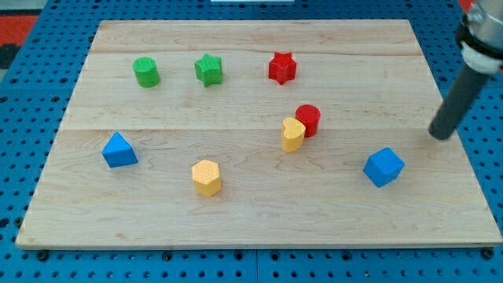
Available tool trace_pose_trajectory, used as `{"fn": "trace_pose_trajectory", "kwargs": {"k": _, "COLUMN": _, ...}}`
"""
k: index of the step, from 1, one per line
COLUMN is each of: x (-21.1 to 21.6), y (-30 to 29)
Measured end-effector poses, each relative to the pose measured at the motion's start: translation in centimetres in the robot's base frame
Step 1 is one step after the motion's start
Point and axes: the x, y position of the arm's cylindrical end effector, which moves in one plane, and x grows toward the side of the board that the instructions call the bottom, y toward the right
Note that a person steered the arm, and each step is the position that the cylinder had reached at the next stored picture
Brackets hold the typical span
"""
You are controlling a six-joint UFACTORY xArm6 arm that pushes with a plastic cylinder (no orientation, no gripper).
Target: Push the blue cube to the yellow heart
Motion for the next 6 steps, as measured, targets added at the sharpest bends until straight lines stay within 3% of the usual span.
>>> {"fn": "trace_pose_trajectory", "kwargs": {"k": 1, "x": 2.6, "y": -2.1}}
{"fn": "trace_pose_trajectory", "kwargs": {"k": 3, "x": 0.1, "y": -11.2}}
{"fn": "trace_pose_trajectory", "kwargs": {"k": 4, "x": 0.3, "y": -6.5}}
{"fn": "trace_pose_trajectory", "kwargs": {"k": 5, "x": 3.3, "y": -3.4}}
{"fn": "trace_pose_trajectory", "kwargs": {"k": 6, "x": 4.9, "y": -9.5}}
